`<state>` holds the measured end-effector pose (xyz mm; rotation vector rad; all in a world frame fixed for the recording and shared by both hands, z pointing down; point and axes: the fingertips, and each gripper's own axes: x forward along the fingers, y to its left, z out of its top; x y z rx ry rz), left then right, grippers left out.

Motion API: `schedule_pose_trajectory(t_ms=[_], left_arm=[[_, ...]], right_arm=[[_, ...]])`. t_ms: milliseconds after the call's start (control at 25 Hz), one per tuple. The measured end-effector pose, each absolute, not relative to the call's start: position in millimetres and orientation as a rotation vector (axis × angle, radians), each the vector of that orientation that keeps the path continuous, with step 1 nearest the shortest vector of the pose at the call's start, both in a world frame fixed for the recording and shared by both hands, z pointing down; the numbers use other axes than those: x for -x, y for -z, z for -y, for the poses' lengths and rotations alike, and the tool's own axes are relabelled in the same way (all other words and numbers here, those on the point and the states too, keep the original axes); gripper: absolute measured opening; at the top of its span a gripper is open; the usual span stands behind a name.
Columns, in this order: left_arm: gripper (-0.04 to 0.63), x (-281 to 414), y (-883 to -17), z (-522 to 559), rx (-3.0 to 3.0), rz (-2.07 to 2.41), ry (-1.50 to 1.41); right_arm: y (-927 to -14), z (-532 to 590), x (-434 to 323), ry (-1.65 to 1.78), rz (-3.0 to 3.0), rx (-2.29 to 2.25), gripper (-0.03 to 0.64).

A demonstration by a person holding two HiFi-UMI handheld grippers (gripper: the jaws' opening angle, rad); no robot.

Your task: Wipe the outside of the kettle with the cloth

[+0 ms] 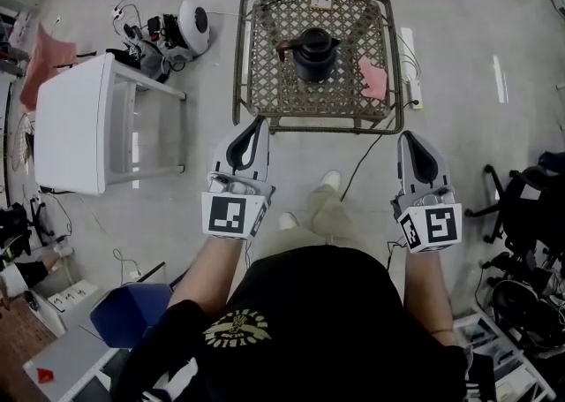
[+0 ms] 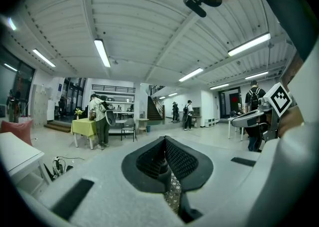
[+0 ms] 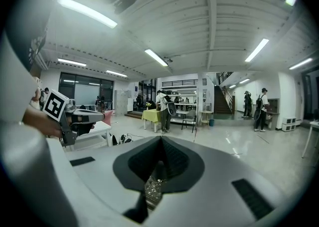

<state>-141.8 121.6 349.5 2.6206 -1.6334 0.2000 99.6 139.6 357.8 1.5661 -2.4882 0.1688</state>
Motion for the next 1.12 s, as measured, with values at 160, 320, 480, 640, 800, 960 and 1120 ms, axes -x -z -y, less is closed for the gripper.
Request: schedule_pose_trajectory(t_ms=[160,320,480,640,800,960,1120], left_arm=[[0.008,131.3,-347.2,-103.5,-2.613,1.663,-0.217],[0.008,117.0,-338.5,-85.4,-2.615,1.703,-0.22],[0.008,99.5,-329.4,-72.6,-2.606,1.742,-0.204],[0.008,90.0,-326.3,-68.6,-2.593,1.777,-0.218],[0.008,94.4,-320.3,-69.3,-2.58,1.82,-0.259],[0.008,94.6,-312.2,-65.1,-2.572,1.85,-0.255],[0.008,90.5,-315.0,-60.0,-2.586,1.831,-0.259]], right_arm=[[-359.5,-119.7,-114.7,-0.183,2.506,-1.562,0.011],[-355.3,-99.4,-132.2,-0.185,2.53,-1.564,0.011],[-349.5,-80.7,-150.0,-0.173,2.565,-1.539,0.011],[-347.5,-68.6,-157.5,-0.177,2.602,-1.517,0.011],[-342.2,-65.6,-157.7,-0.177,2.637,-1.496,0.011],[-339.8,-61.0,-164.6,-0.186,2.645,-1.504,0.011],[-348.6,-53.5,-169.8,-0.212,2.631,-1.524,0.011]])
